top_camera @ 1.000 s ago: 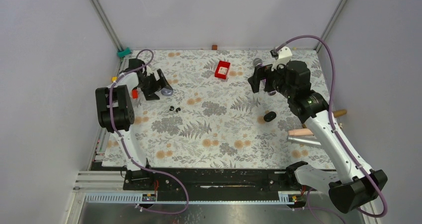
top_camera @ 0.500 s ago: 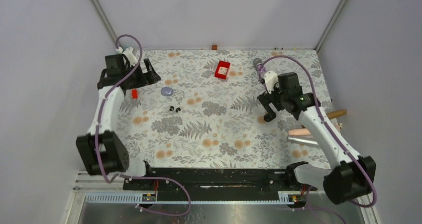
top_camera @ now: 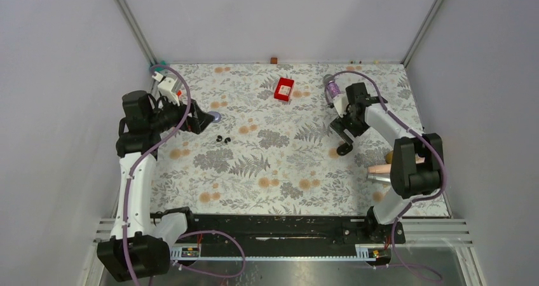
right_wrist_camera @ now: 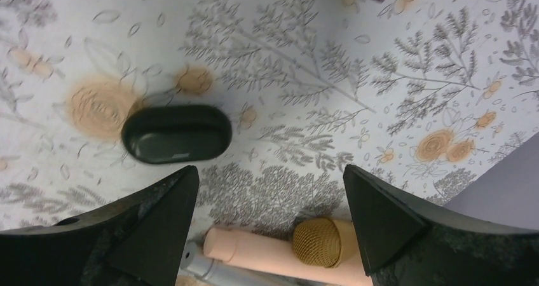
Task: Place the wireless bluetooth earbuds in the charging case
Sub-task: Pick up the charging case from the center of the board.
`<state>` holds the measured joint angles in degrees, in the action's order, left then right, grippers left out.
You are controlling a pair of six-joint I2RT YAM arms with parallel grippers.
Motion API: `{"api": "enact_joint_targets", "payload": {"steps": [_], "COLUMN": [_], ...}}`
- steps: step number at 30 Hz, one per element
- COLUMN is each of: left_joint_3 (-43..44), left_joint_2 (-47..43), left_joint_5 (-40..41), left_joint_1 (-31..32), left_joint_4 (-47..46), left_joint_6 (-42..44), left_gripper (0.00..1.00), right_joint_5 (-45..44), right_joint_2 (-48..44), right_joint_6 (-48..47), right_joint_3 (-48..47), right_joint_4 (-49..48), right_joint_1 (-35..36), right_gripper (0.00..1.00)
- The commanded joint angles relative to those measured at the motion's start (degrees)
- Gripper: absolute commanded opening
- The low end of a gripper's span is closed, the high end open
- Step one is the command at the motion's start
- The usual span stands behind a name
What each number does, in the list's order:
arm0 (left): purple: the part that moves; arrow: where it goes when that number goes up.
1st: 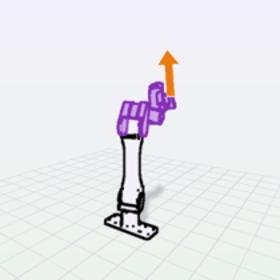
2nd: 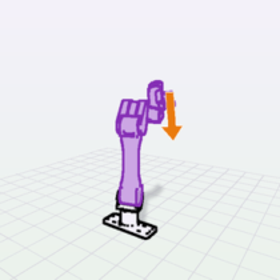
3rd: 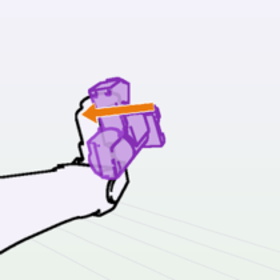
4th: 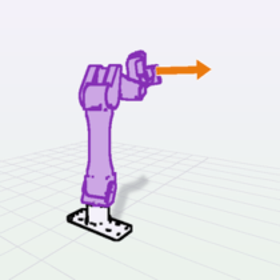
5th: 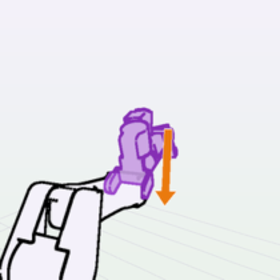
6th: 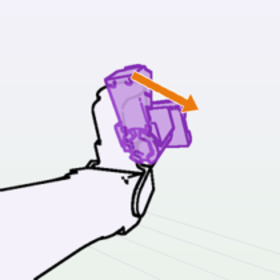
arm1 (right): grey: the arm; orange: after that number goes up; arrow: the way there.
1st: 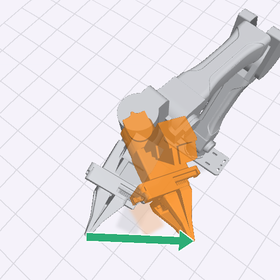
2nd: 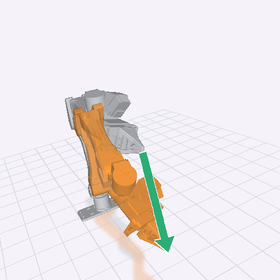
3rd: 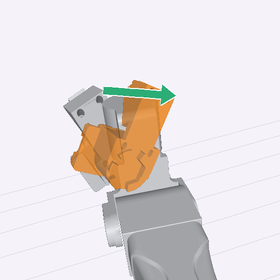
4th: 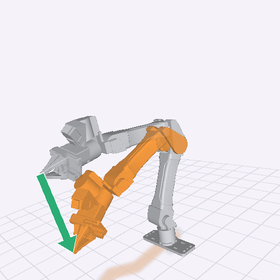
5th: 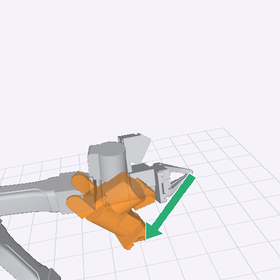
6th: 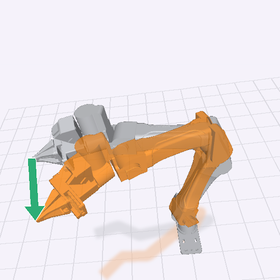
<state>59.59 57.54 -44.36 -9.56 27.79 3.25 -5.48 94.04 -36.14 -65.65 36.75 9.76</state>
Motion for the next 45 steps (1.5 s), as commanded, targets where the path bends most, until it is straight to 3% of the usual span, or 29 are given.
{"api": "enact_joint_targets", "payload": {"steps": [1,10,19,26,36,45], "left_joint_3": [-1.3,-2.5,-2.6,-2.6,-2.7,-2.7], "left_joint_2": [-2.9,-4.0,-3.7,-3.2,-2.9,-3.0], "left_joint_5": [-1.6,-2.6,-1.5,-1.0,-0.9,-0.8], "left_joint_1": [-0.3,-0.3,-0.3,-0.3,-0.3,-0.3], "left_joint_4": [-1.5,-2.7,-3.0,-3.3,-3.4,-3.4], "left_joint_6": [2.9,2.3,1.8,1.6,1.5,1.4], "left_gripper": [0.99,0.99,0.98,0.99,0.98,0.99], "right_joint_5": [-4.8,-16.0,-9.7,-8.6,-1.3,0.1], "right_joint_2": [3.5,8.8,8.8,6.6,3.6,-0.2], "right_joint_6": [4.5,4.3,2.9,-0.6,2.5,3.6], "right_joint_3": [-5.1,-3.2,-0.9,3.9,3.7,6.7], "right_joint_4": [-3.0,-8.8,-5.9,-4.6,4.3,8.8], "right_joint_1": [-0.9,-1.0,0.3,5.5,13.8,19.0], "right_gripper": [0.91,0.9,0.88,0.89,0.91,0.95]}}
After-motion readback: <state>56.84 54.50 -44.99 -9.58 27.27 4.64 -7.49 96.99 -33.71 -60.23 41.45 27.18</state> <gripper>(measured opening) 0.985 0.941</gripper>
